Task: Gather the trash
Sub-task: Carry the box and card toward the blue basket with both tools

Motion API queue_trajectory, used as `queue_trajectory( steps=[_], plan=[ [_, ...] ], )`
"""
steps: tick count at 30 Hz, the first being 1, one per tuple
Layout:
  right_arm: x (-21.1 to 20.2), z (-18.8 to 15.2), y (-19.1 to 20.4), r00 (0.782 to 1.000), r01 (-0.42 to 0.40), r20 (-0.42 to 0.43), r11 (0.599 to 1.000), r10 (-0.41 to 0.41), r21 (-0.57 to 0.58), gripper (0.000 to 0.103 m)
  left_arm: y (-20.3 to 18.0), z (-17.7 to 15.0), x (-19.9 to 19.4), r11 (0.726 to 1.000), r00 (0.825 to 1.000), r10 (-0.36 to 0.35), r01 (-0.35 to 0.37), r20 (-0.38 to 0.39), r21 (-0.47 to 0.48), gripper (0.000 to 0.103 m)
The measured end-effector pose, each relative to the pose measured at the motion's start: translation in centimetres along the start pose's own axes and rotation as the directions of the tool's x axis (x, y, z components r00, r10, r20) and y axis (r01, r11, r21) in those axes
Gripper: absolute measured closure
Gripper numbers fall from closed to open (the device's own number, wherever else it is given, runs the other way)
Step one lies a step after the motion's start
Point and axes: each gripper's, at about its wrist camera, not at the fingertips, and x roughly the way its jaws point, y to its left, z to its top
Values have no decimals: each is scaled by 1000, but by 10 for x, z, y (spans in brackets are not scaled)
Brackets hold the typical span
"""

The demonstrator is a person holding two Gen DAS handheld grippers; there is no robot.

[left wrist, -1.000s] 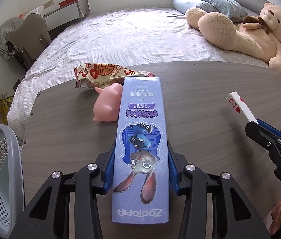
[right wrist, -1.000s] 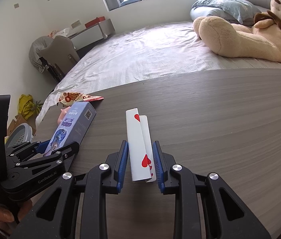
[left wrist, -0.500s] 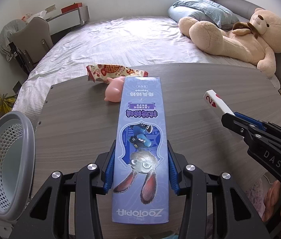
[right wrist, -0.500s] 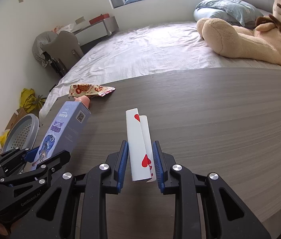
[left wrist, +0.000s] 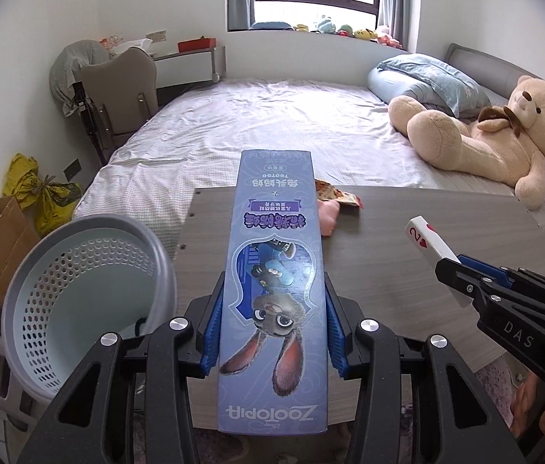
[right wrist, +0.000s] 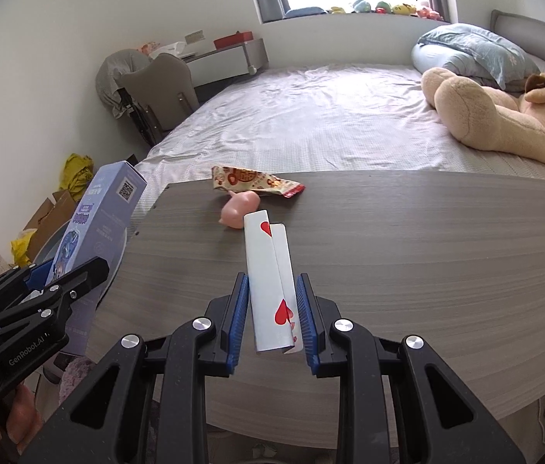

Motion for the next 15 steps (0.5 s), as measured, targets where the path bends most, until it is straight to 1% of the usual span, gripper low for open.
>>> queue_trajectory(
  steps=[7, 15],
  plan=[
    [15, 9, 60, 998, -66, -25, 994, 64, -87, 77, 59, -8, -10, 995, 997, 67, -65, 23, -78, 60],
    [47, 17, 126, 985, -166, -76, 972, 156, -165, 77, 120, -23, -7, 978, 991, 136, -136, -13, -156, 60]
  ],
)
